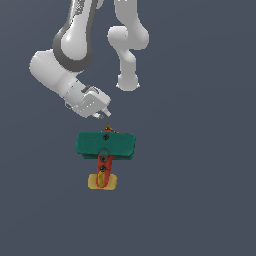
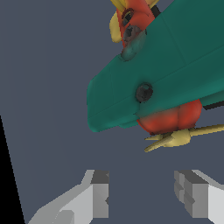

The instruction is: Pick up the object and move it to a goal position.

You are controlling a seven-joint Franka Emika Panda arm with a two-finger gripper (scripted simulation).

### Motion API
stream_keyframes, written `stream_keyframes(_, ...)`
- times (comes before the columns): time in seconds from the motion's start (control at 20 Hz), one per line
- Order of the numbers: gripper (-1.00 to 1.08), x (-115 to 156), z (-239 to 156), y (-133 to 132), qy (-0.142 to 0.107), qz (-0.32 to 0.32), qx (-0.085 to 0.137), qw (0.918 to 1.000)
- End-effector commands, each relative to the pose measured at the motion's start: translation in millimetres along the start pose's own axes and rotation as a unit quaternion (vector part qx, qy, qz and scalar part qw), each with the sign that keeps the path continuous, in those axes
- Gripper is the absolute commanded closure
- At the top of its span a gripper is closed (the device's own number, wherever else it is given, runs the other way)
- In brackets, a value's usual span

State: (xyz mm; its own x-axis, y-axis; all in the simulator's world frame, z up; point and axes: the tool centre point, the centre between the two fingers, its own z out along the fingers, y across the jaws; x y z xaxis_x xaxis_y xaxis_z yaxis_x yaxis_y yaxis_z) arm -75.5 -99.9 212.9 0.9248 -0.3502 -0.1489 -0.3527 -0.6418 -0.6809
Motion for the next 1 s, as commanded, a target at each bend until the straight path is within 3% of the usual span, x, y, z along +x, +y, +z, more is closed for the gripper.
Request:
stream_keyframes(0.0, -0.2, 2.8, 0.3, 3.6, 0.007, 0.005, 0.016, 0.9998)
stream_keyframes(0.95, -0.2, 27.2, -4.5, 35.0, 0.081, 0.038, 0.127, 0.9879)
